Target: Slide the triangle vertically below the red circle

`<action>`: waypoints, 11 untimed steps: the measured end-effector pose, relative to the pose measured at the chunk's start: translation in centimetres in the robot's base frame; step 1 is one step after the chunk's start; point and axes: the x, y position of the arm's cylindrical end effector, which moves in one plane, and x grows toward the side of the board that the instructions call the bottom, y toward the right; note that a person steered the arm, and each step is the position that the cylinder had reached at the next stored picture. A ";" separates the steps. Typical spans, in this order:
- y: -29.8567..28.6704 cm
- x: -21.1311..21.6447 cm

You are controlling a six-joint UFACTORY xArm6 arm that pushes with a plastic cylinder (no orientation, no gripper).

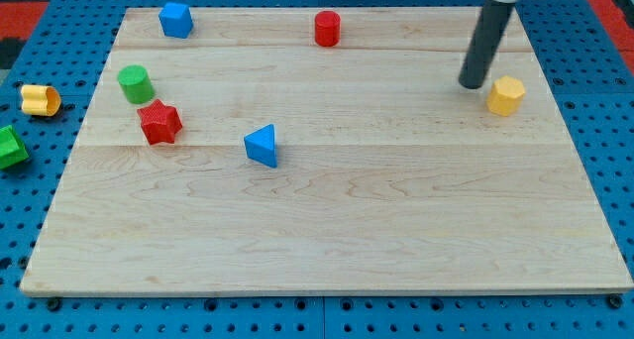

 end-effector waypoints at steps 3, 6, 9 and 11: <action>-14.6 0.0; -15.1 0.1; -22.5 3.8; -24.9 8.2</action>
